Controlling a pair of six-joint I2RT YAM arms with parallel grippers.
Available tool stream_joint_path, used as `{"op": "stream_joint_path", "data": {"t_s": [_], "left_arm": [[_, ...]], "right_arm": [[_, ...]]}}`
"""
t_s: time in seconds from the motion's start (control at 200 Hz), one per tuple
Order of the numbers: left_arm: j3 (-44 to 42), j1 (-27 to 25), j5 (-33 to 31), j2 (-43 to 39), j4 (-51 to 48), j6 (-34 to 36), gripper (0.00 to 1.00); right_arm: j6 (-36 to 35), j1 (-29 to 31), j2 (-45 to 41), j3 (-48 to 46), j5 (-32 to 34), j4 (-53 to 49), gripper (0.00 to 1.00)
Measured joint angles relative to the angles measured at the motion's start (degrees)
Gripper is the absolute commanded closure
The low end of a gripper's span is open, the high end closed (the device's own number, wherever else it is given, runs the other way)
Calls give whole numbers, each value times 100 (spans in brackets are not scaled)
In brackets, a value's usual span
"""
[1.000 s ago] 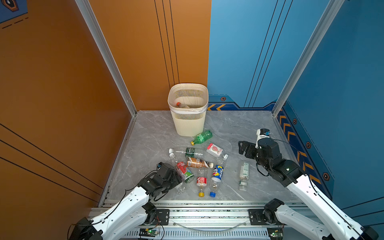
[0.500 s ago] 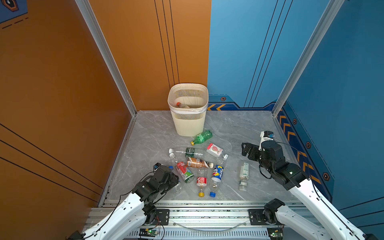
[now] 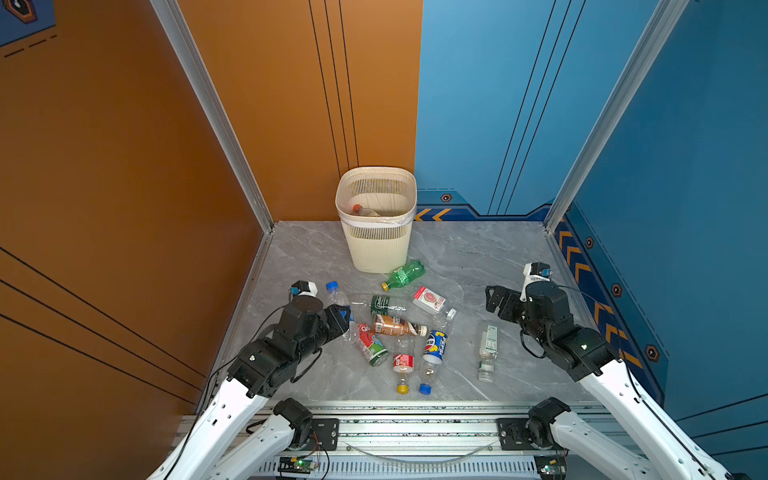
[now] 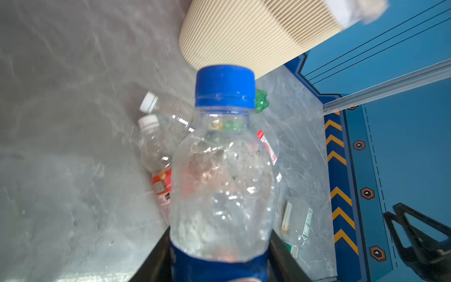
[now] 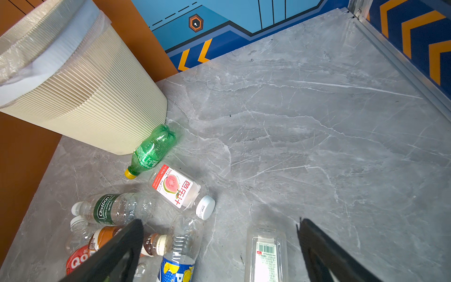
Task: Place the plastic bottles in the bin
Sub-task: 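Grasp the blue-capped Pepsi bottle with the left gripper and lift it, then carry the Pepsi bottle over the wastebasket with the left gripper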
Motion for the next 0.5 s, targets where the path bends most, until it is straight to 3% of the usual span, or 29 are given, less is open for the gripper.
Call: {"op": "stream_joint_path", "data": {"t_s": [0.235,0.501], "left_arm": [[2306,529,-70,1567,146,1416,54],[4498,1058,173,3556,494,2430,54]], "right_arm": [[0,-63,-162,-22,-46,-90,0],[0,-114,-389,-63,-44,-249,0]]}}
